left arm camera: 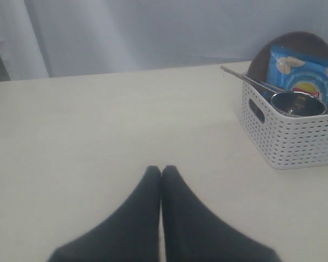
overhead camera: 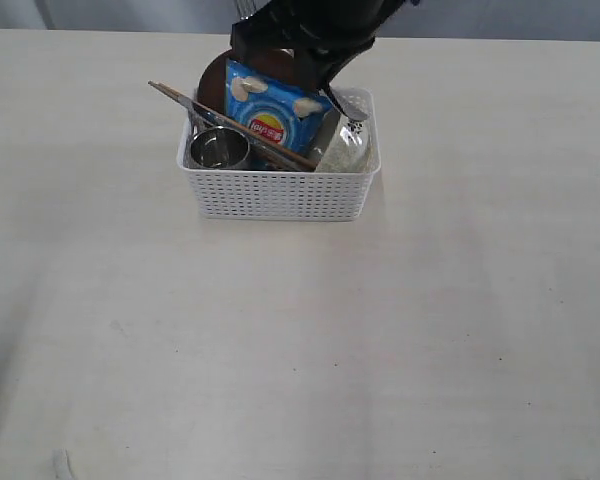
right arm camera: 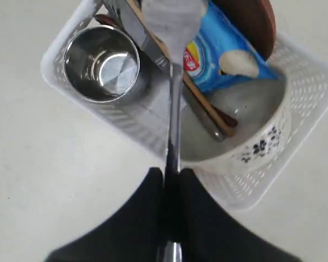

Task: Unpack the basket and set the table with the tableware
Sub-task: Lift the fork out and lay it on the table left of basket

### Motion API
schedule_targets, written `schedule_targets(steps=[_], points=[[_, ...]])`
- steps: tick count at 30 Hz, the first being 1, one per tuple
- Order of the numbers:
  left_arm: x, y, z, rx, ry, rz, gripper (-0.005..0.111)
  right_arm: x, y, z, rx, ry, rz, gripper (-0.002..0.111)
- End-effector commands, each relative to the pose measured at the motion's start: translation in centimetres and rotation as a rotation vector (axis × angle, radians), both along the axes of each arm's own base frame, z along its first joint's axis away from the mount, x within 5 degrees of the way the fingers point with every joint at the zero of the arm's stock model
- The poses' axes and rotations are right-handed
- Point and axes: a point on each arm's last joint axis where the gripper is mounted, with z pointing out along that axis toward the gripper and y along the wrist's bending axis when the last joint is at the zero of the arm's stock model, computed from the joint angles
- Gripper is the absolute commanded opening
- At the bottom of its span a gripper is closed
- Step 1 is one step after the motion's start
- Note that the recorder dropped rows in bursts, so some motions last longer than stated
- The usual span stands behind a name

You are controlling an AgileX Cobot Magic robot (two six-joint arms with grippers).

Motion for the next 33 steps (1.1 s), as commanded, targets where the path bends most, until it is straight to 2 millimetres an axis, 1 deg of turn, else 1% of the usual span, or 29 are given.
schedule_targets(steps=[1,3,4,5,6,7,9,11,12,13,14,15,18,20,22,25,29,33], points=[[0.0,0.0,0.0,-0.008,-0.007,-0.005,0.000,-3.7,-0.1,-0.3,0.071,0.022,-0.060,0.000],[0.0,0.0,0.0,-0.008,-0.007,-0.005,0.000,-6.2,1.0,-1.4,0.110,0.022,-0.052,0.000],[0.0,0.0,0.0,-0.008,-0.007,-0.005,0.000,-7.1,1.5,-2.0,0.122,0.027,-0.056,0.000],[0.0,0.0,0.0,-0.008,-0.007,-0.005,0.000,-8.7,2.5,-3.1,0.136,0.056,-0.059,0.000],[0.0,0.0,0.0,-0.008,-0.007,-0.005,0.000,-9.6,3.0,-3.9,0.137,0.071,-0.055,0.000],[0.0,0.0,0.0,-0.008,-0.007,-0.005,0.000,-10.9,4.0,-5.0,0.170,0.084,-0.055,0.000],[0.0,0.0,0.0,-0.008,-0.007,-0.005,0.000,-12.5,5.3,-6.7,0.224,0.090,-0.070,0.000],[0.0,0.0,0.0,-0.008,-0.007,-0.005,0.000,-13.6,6.6,-8.0,0.283,0.092,-0.092,0.000],[0.0,0.0,0.0,-0.008,-0.007,-0.005,0.000,-13.8,7.3,-8.9,0.318,0.098,-0.126,0.000],[0.0,0.0,0.0,-0.008,-0.007,-0.005,0.000,-13.9,7.7,-9.3,0.327,0.103,-0.141,0.000],[0.0,0.0,0.0,-0.008,-0.007,-0.005,0.000,-14.0,8.3,-10.3,0.332,0.112,-0.158,0.000],[0.0,0.0,0.0,-0.008,-0.007,-0.005,0.000,-14.0,8.5,-10.9,0.330,0.118,-0.168,0.000],[0.0,0.0,0.0,-0.008,-0.007,-0.005,0.000,-13.8,9.1,-13.8,0.278,0.159,-0.197,0.000],[0.0,0.0,0.0,-0.008,-0.007,-0.005,0.000,-13.6,9.6,-14.9,0.316,0.181,-0.241,0.000],[0.0,0.0,0.0,-0.008,-0.007,-0.005,0.000,-13.3,10.1,-15.4,0.369,0.179,-0.274,0.000],[0.0,0.0,0.0,-0.008,-0.007,-0.005,0.000,-13.0,10.5,-16.4,0.393,0.175,-0.305,0.000],[0.0,0.0,0.0,-0.008,-0.007,-0.005,0.000,-12.9,10.4,-18.0,0.356,0.208,-0.355,0.000],[0.0,0.0,0.0,-0.008,-0.007,-0.005,0.000,-12.8,10.1,-18.5,0.317,0.215,-0.350,0.000]])
